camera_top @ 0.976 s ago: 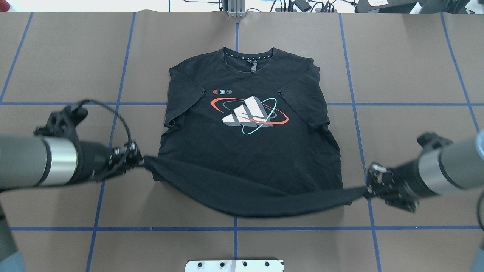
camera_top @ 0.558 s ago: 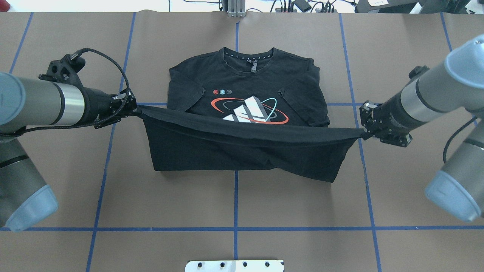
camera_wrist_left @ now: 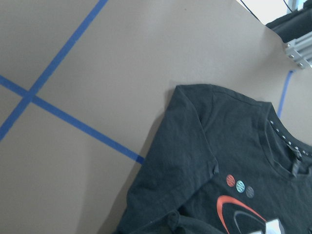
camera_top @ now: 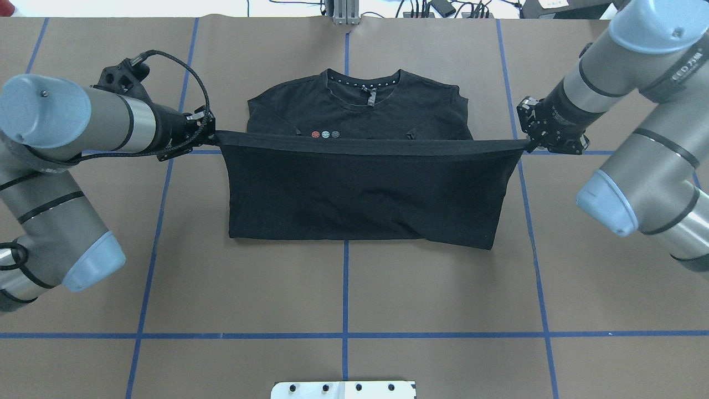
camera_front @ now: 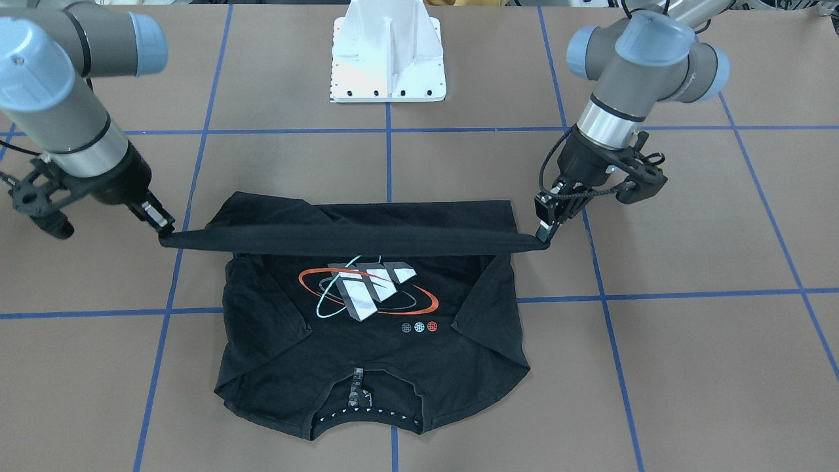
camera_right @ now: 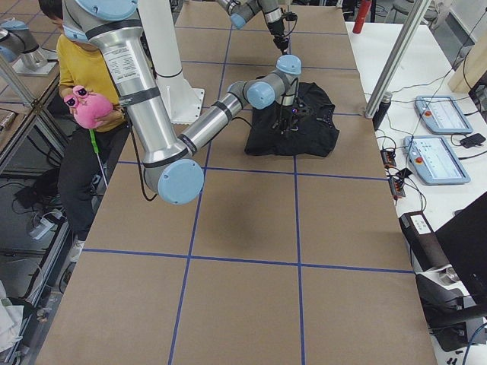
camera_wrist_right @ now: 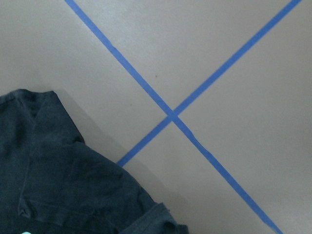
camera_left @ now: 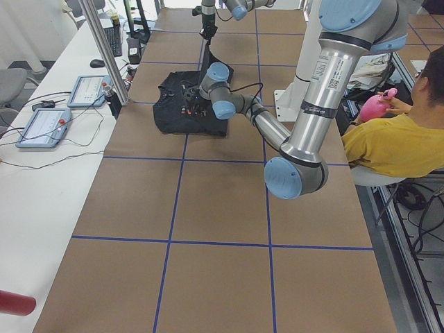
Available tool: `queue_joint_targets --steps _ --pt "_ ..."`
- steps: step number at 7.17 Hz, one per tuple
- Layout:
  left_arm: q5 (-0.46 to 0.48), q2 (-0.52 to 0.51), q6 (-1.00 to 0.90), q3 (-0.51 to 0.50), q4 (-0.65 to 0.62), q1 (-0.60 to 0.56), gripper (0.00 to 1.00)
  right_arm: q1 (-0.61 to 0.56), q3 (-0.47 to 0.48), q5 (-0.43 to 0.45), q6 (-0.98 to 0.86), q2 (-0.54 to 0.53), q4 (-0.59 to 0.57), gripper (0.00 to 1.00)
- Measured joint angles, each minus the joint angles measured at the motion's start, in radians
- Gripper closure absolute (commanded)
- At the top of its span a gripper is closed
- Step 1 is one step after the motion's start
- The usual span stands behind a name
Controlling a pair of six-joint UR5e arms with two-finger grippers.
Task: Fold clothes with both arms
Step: 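Lift the hem with both grippers and fold it toward the collar, then lower the hem near the collar and open both grippers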
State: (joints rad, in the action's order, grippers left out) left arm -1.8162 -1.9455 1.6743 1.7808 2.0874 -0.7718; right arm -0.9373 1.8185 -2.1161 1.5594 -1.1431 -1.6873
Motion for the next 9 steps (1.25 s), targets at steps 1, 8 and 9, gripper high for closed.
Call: queue_joint_targets --steps 1,8,9 --pt "0.007 -0.040 -0.008 -0.061 0.013 -0.021 1.00 -0.014 -0.079 0.002 -0.037 0.050 0.001 1.00" --pt "0.114 -0.185 -0.016 -0.440 0.278 -0.049 0.53 -0.025 -0.460 0.028 -0.093 0.220 0.209 0.72" --pt "0.139 -0.213 -0.018 -0.500 0.309 -0.052 0.43 -0.024 -0.516 0.043 -0.093 0.242 0.253 0.01"
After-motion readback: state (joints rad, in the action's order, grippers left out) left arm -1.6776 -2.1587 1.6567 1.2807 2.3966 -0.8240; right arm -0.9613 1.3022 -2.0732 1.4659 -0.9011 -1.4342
